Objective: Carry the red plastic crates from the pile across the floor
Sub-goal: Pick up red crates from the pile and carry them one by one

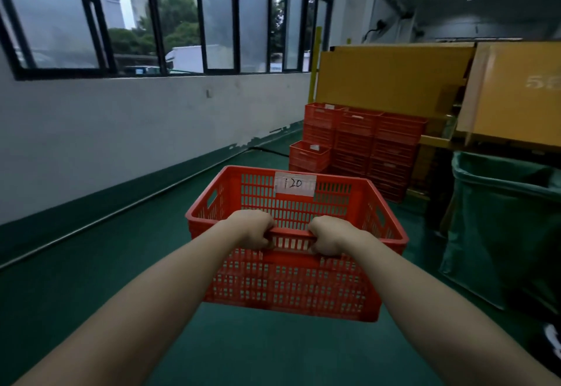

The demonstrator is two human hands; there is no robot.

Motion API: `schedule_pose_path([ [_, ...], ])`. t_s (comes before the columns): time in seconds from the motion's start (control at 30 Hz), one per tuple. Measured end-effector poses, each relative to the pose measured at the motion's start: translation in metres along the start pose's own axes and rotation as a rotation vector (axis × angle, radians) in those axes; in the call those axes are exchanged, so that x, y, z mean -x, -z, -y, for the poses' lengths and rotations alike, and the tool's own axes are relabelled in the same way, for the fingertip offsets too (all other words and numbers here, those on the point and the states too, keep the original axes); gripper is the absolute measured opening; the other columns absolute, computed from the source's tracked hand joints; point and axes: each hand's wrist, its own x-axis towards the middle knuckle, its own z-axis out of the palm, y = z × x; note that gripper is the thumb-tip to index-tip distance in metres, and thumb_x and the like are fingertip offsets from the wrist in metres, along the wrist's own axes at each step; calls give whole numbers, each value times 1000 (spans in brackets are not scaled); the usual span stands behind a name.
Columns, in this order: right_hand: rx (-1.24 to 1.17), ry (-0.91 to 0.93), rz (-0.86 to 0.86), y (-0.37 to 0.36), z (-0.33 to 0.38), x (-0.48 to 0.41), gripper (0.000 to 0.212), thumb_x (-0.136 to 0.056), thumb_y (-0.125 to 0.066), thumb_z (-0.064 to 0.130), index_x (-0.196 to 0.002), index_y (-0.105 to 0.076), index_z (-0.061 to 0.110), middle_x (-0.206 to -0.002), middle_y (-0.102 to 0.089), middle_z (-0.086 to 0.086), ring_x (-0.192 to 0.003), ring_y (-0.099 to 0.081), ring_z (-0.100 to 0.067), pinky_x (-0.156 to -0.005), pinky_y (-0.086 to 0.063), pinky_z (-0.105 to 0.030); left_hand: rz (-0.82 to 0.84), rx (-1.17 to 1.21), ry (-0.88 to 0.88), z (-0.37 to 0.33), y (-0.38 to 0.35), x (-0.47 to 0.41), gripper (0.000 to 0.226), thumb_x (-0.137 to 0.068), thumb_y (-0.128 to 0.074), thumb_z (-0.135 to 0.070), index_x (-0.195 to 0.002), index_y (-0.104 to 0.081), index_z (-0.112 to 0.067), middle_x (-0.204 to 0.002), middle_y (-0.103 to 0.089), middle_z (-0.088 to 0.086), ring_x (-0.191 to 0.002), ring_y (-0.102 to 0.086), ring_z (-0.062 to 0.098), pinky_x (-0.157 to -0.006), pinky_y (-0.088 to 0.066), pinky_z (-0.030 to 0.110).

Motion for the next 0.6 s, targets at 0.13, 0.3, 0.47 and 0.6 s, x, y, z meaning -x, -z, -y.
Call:
schedule_pose_path([
  [0.13,-8,-35,-7,11,-21,-63,11,-89,-65,27,-91,-57,20,-96,-60,0,-88,-58,-20,-69,-45,-32,-9,-25,-58,34,13,-65,18,-92,-59,-30,-108,-63,-25,-100,-64,-7,-93,-60,13,-79,-48,27],
  [0.3,-8,-57,-35,26,-64,-163,11,-87,-66,27,-88,-56,22,-91,-58,2,-83,-55,-20,-68,-44,-32,-31,-59,-74,75,32,-169,19,-91,-59,-31,-108,-64,-24,-100,-65,-6,-93,-61,14,-85,-53,32],
  [0.47,-3,-63,-55,63,-119,-271,11,-87,-66,26,-89,-58,20,-90,-58,1,-82,-55,-20,-68,-45,-31,-44,-81,-73,116,71,-285,16,-91,-60,-32,-106,-64,-25,-97,-64,-8,-90,-61,13,-83,-53,31],
  [0.6,23,-68,-84,91,-155,-345,11,-86,-65,25,-86,-55,21,-94,-60,-2,-90,-59,-24,-69,-42,-31,-80,-100,-72,144,99,-364,16,-91,-60,-33,-104,-64,-25,-96,-64,-7,-89,-61,14,-83,-55,35],
])
